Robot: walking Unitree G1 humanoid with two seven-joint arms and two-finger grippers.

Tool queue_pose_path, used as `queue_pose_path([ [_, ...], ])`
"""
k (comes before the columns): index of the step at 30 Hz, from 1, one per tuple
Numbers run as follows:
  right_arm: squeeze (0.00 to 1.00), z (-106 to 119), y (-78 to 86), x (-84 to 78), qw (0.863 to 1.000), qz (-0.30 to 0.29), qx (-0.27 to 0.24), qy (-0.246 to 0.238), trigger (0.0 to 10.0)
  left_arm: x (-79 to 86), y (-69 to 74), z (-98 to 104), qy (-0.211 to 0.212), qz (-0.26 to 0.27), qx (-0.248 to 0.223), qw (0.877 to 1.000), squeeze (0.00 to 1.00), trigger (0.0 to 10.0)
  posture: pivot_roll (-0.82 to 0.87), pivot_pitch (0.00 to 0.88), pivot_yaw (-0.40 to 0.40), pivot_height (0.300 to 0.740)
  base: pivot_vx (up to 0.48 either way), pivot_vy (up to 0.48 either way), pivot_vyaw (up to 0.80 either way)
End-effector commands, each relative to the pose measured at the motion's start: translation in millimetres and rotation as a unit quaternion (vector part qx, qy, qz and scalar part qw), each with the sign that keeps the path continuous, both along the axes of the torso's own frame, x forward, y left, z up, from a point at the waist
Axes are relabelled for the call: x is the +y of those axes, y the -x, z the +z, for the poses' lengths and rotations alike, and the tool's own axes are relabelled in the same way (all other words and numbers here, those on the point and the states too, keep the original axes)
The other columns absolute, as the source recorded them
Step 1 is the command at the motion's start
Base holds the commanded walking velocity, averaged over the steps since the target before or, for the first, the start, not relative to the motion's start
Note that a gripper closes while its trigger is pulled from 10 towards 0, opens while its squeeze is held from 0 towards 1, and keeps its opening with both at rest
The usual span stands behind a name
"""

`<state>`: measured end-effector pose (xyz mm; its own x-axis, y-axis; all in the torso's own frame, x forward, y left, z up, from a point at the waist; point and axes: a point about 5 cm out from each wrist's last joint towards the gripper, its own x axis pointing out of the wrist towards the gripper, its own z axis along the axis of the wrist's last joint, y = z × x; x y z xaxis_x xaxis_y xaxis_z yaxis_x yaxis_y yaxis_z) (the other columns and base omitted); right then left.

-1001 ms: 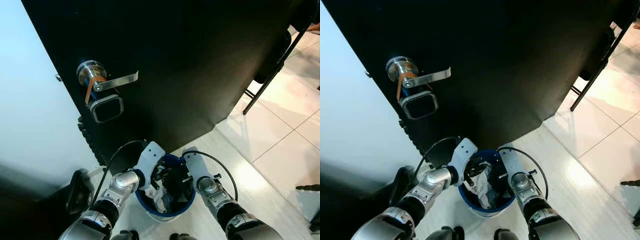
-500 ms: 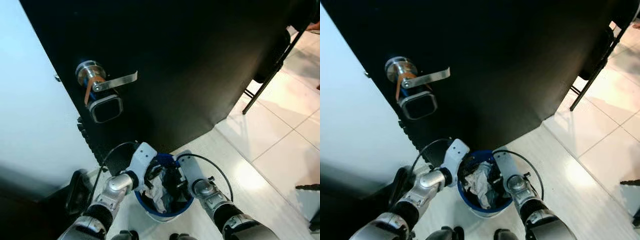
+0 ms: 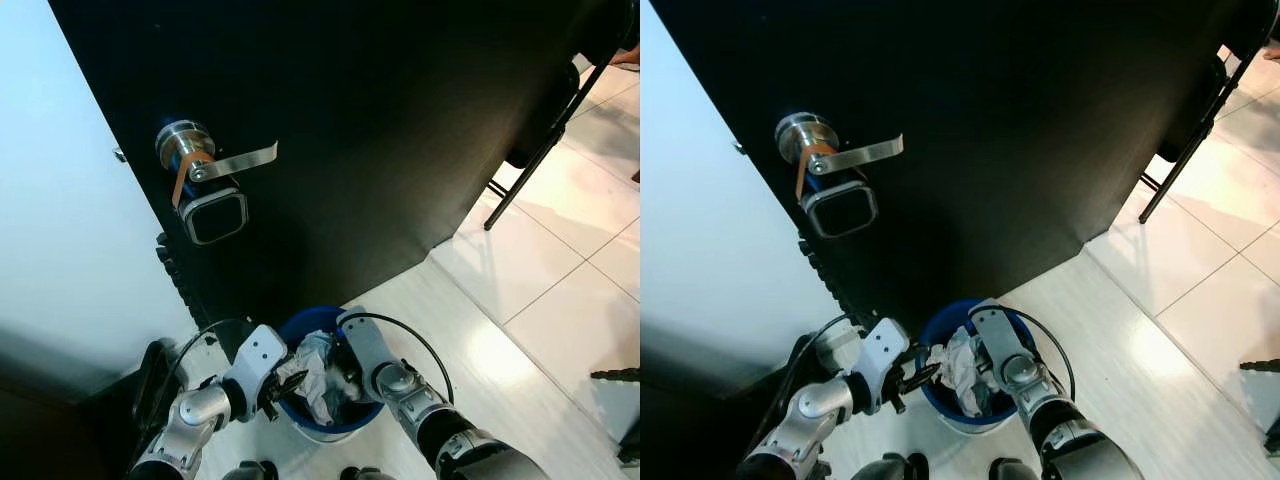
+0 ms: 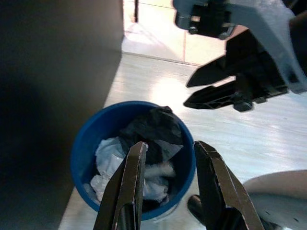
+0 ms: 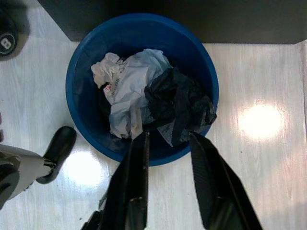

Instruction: Clean up the room

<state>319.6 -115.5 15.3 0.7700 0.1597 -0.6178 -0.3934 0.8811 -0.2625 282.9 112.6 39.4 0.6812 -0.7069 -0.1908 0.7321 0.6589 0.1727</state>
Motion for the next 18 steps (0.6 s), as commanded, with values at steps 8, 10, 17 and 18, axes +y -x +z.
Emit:
queue_pose_path([
  [8,0.0,6,-3.9,-6.4,0.996,-0.044,-0.016,-0.073,10.0,16.3,-11.3,8,0.033,0.133,0.026,0.99,0.0,10.0,0.03,0.136,-0.023,0.74,0.0,0.0,0.0],
  [10,0.0,13,-7.9,-11.0,0.993,-0.058,-0.037,-0.096,10.0,17.0,-12.8,10,0.04,0.151,0.038,0.987,0.0,10.0,0.03,0.105,-0.029,0.74,0.0,0.0,0.0],
  [17,0.0,20,-9.2,-13.9,0.989,-0.068,-0.072,-0.112,10.0,17.9,-8.7,12,0.037,0.156,0.035,0.986,0.0,10.0,0.03,0.076,-0.031,0.74,0.0,0.0,0.0],
  [18,0.0,21,-0.9,-14.4,0.984,-0.075,-0.101,-0.126,10.0,21.7,-6.7,9,0.038,0.191,0.036,0.98,0.0,10.0,0.04,0.012,-0.025,0.74,0.0,0.0,0.0],
])
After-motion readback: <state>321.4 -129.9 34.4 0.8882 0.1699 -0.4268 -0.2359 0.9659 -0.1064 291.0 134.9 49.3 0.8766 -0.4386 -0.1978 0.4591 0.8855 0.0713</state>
